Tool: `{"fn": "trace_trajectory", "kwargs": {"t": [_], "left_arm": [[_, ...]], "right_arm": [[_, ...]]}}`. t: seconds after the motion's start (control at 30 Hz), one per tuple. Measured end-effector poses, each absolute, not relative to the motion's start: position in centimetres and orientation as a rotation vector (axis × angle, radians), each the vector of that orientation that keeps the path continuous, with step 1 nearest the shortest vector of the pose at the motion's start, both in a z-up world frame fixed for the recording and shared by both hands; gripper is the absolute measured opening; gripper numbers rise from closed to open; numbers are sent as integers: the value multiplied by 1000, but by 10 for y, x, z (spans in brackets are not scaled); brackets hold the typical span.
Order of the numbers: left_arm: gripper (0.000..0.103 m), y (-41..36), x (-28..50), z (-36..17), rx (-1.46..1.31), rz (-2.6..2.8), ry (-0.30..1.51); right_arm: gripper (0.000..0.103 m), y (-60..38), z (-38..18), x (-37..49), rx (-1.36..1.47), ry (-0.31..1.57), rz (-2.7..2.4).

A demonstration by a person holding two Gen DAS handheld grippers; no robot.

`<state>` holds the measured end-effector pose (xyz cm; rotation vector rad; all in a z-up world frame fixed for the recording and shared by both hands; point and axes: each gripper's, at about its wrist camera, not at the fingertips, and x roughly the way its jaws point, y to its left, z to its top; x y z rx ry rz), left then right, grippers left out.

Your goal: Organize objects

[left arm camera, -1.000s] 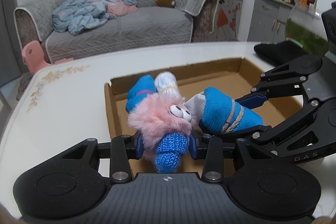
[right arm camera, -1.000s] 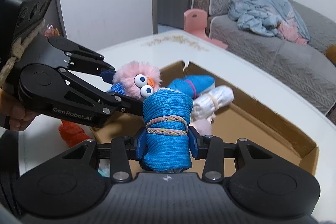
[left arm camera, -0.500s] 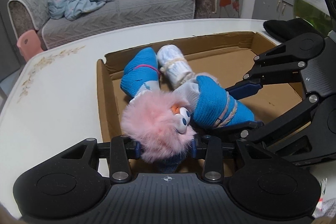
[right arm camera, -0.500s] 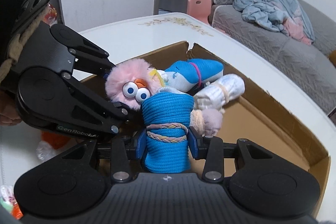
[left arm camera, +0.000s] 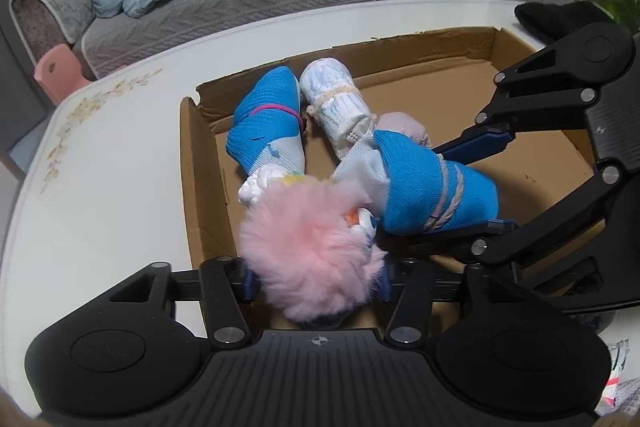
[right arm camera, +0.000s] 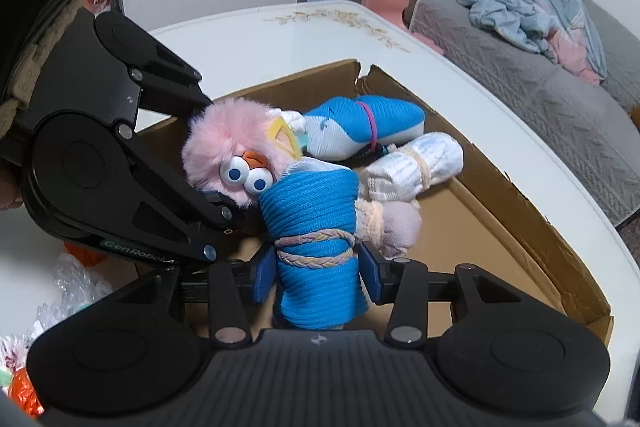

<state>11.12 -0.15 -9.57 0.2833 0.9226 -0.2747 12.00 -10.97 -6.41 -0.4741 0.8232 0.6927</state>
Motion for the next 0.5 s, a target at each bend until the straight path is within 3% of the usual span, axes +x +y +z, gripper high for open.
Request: {"fn": "trace_trajectory", "kwargs": {"t": [0.1, 0.5], "left_arm": [[69, -4, 110, -94, 304, -254, 920], [79, -5, 106, -83, 320, -247, 914]], "right_arm": [[44, -111, -63, 120, -482, 828, 686], [53, -115, -56, 120, -490, 822, 687]]}}
